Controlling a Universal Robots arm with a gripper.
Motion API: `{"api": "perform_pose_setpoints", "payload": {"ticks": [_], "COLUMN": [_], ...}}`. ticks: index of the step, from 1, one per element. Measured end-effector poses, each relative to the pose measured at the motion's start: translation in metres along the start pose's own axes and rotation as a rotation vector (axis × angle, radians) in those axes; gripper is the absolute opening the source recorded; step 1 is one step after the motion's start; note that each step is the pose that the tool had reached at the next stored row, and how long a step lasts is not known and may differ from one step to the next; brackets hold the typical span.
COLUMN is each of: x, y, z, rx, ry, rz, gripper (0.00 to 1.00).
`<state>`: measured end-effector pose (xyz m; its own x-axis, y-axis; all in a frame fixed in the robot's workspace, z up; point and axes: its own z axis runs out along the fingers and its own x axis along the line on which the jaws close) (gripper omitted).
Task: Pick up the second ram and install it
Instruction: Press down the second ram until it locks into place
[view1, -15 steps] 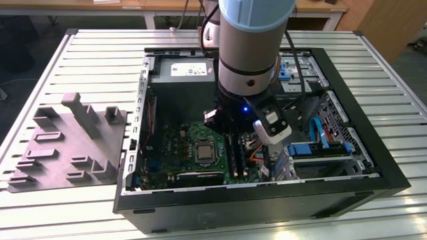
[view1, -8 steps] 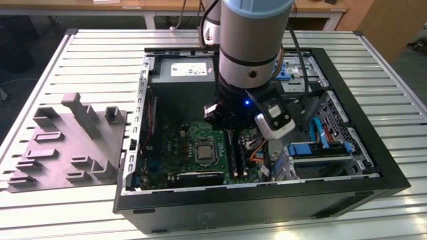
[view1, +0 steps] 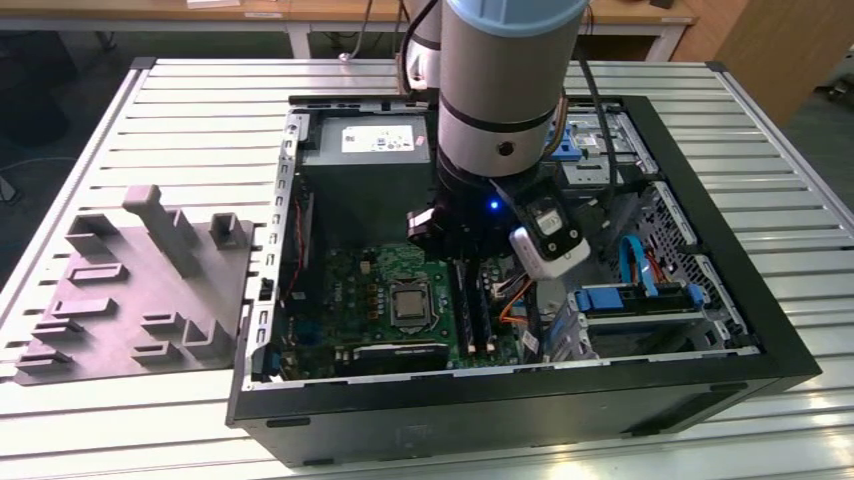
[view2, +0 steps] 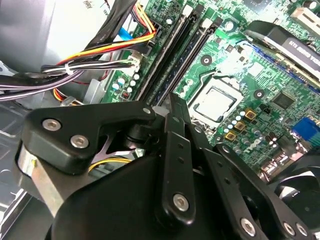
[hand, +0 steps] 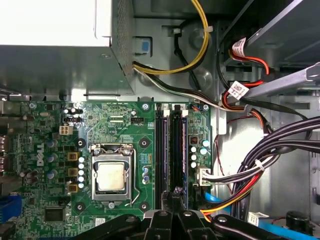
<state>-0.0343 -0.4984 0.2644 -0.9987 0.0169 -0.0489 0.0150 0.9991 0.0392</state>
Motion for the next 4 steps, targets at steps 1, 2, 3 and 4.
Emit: {"api": "perform_pose_setpoints", "payload": {"ticks": [1,2,3,4], "x": [0.0,0.0,0.0,0.0], "y": [0.0,0.0,0.0,0.0], "z": [0.0,-0.0001,-0.0001,-0.0001], "rx": [0.0001,0.0,0.0001,0.0001], "ry": [0.0,0.0,0.0001,0.0], "rz": [0.0,0.0,0.0,0.0], "gripper": [0.1,0.1,0.1,0.1]}}
